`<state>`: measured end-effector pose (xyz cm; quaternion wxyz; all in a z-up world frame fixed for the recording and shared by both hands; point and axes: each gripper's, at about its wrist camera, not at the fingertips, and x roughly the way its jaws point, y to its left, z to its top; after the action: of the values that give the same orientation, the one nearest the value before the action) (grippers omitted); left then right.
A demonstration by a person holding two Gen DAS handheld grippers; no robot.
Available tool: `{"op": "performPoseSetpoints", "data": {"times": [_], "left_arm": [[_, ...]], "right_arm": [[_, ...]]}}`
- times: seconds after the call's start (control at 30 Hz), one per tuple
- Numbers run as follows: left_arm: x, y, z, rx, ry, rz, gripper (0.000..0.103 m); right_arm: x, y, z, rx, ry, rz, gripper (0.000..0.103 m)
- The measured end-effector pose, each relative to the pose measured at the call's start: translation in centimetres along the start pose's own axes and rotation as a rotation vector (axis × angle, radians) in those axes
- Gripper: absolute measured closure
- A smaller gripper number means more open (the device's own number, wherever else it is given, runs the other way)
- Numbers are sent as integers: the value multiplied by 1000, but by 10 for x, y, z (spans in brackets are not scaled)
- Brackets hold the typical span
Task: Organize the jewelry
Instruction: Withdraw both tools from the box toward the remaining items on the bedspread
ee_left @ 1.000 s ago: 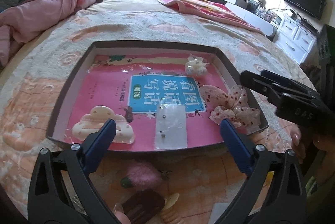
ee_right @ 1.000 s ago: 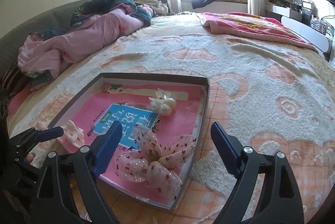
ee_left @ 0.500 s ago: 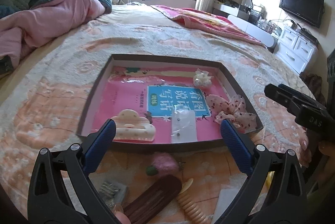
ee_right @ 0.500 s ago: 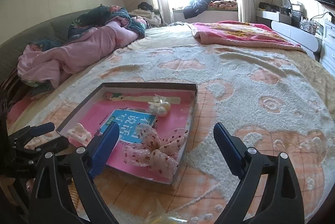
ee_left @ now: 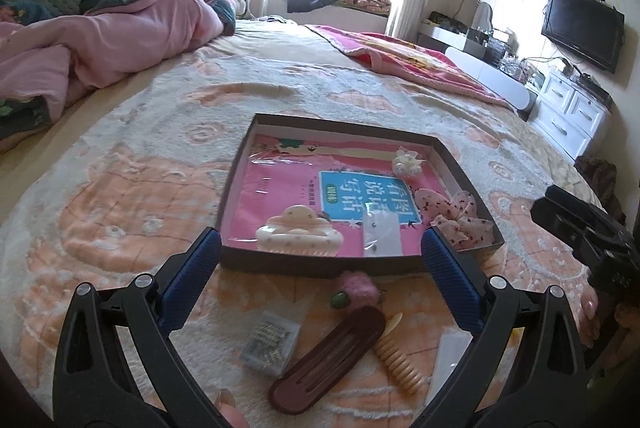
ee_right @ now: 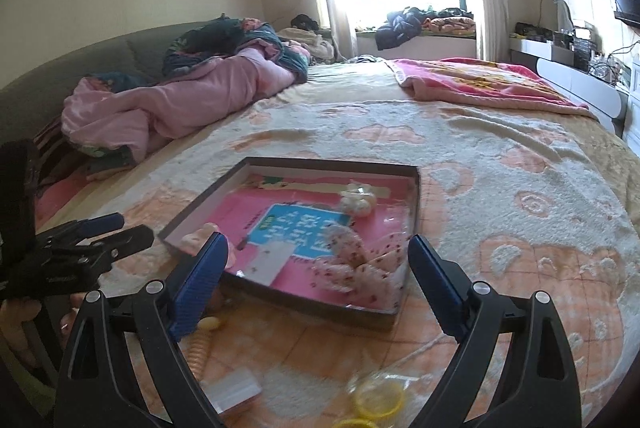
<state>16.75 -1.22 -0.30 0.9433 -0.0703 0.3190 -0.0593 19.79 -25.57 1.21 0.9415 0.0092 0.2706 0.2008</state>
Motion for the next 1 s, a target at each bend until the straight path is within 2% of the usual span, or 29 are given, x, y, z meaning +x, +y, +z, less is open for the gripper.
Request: {"op": "performPoseSetpoints", "data": {"times": [0.57, 0.83, 1.0], "left_arm": [[-21, 32, -19, -1, 3, 46, 12], [-25, 39, -31, 22, 27, 42, 12], [-24, 41, -38, 37, 51, 32, 17]], "right_arm": [[-13, 47, -20, -70, 30, 62, 14], [-10, 68, -31, -118, 59, 90, 15], [-3, 79, -38, -155, 87, 107, 16]]}}
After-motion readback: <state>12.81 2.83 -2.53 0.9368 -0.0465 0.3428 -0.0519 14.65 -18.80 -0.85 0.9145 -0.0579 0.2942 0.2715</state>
